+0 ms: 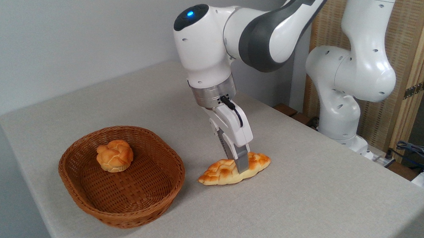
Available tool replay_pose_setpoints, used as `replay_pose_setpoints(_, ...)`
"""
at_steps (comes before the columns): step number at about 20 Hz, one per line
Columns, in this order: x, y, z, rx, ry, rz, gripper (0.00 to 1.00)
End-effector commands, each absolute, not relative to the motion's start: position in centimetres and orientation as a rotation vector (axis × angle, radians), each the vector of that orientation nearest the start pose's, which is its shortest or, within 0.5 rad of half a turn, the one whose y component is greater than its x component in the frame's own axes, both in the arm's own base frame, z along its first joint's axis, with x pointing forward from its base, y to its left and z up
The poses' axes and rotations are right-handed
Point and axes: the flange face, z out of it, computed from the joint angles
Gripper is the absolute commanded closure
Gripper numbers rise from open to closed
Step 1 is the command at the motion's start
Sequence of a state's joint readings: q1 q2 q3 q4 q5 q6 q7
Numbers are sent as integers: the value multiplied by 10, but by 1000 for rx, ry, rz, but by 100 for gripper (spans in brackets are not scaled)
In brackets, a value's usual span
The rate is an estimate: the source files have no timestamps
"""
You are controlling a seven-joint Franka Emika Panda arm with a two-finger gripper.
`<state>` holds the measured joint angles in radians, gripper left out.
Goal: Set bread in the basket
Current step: 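Close the gripper around the middle of the braided roll, then lift the braided roll and carry it over the wicker basket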
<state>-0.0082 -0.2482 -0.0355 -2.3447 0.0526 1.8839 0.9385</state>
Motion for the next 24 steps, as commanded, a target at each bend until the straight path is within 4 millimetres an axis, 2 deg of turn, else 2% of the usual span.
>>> replay_pose_setpoints(1, 442, -13, 443, -2751, 1543, 404, 91)
replay_pose_setpoints(4, 448, -14, 463, -2722, 1596, 376, 94)
replay_pose_setpoints(7, 462, -13, 507, -2711, 1613, 323, 93)
replay_pose_setpoints(10, 491, -15, 537, -2729, 1596, 214, 93)
replay_pose_setpoints(13, 532, -25, 553, -2928, 1469, 31, 93)
replay_pose_setpoints(14, 543, -28, 549, -2980, 1401, 6, 92)
replay_pose_setpoints(16, 565, -39, 540, -3005, 1319, -139, 84)
replay_pose_setpoints(18, 584, -62, 524, -2984, 1322, -244, 82)
replay_pose_setpoints(19, 591, -64, 518, -2983, 1296, -280, 80)
replay_pose_setpoints(21, 597, -66, 508, -2955, 1313, -302, 63)
replay_pose_setpoints(22, 597, -70, 503, -2953, 1325, -290, 46)
replay_pose_setpoints(23, 598, -72, 501, -2952, 1328, -292, 19)
replay_pose_setpoints(24, 600, -72, 499, -2951, 1326, -296, 15)
